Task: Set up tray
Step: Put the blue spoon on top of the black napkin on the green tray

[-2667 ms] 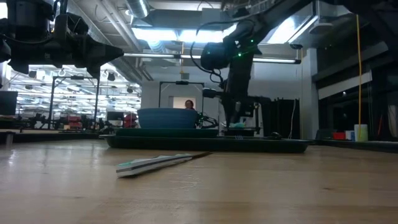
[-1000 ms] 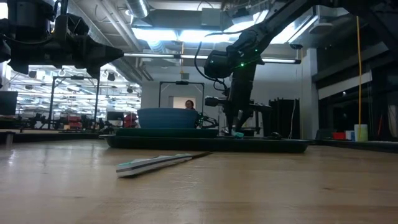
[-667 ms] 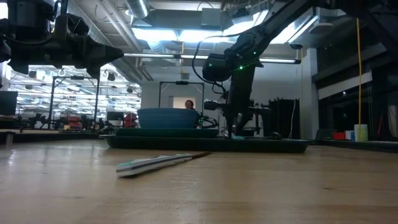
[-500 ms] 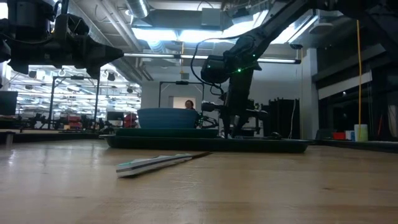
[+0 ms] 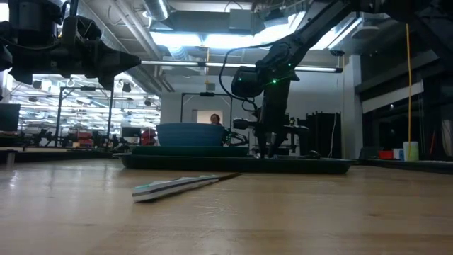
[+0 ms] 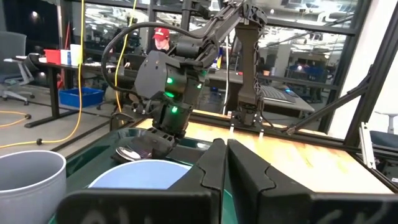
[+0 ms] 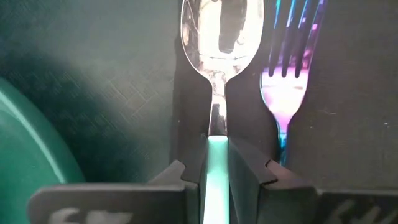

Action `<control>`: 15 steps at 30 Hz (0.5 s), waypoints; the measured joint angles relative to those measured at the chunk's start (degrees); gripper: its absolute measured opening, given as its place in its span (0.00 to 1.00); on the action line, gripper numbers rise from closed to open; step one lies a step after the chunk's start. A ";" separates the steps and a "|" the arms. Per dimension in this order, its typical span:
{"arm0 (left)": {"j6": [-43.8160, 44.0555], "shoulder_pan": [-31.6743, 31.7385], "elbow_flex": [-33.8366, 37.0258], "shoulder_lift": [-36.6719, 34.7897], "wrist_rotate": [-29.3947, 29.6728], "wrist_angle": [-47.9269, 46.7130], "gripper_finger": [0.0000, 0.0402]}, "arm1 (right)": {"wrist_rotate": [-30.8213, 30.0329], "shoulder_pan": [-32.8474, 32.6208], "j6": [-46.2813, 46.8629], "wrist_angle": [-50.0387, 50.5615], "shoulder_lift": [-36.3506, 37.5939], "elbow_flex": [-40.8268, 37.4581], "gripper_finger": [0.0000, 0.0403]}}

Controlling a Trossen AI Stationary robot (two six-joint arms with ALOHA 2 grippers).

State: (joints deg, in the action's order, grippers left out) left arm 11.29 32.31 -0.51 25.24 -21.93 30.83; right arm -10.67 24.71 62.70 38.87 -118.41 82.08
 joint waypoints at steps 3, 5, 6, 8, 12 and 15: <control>0.00 0.00 0.01 0.00 -0.02 0.00 0.03 | 0.28 0.00 0.00 0.00 0.00 0.00 0.13; 0.00 0.00 0.00 0.00 -0.02 0.00 0.02 | 0.30 0.00 0.00 0.00 0.00 0.00 0.13; 0.02 0.00 0.01 0.01 -0.02 0.00 0.02 | 0.30 0.00 0.02 0.00 0.00 0.00 0.13; 0.17 -0.01 0.01 0.00 -0.02 0.00 0.02 | 0.32 0.00 0.01 0.00 0.00 0.00 0.13; 0.17 -0.02 0.02 0.00 -0.02 0.00 0.03 | 0.63 0.00 0.06 0.00 0.00 0.00 0.15; 0.17 -0.02 0.00 0.00 -0.02 0.00 0.03 | 1.37 0.00 0.11 0.00 0.00 0.00 0.19</control>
State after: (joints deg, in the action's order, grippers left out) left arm 11.46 32.30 -0.51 25.23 -21.96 30.83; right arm -9.30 24.71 62.80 38.87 -118.41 82.08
